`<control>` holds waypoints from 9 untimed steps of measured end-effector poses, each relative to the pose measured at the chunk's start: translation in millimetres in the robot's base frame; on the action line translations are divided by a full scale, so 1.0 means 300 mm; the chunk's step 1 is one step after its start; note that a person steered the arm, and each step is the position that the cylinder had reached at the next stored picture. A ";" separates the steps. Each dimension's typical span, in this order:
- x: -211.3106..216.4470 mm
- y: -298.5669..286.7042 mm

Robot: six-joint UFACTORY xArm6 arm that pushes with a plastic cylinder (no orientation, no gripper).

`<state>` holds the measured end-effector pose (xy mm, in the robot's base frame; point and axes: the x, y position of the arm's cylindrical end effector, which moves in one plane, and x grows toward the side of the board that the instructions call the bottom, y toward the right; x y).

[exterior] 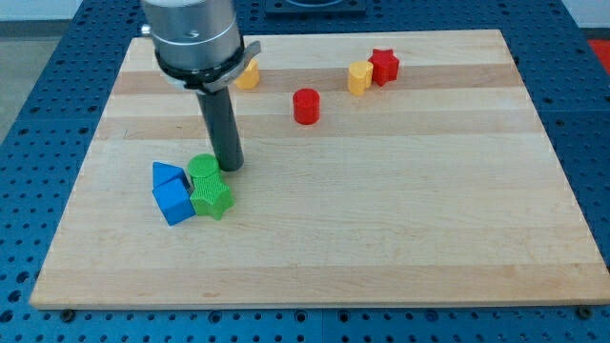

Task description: Slightly push the green star towards the blue cube

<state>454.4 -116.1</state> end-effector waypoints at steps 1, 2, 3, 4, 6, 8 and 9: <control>0.019 -0.040; 0.025 -0.042; 0.021 0.022; 0.014 0.174; 0.136 0.189; 0.137 0.122; 0.137 0.090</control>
<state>495.4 -89.2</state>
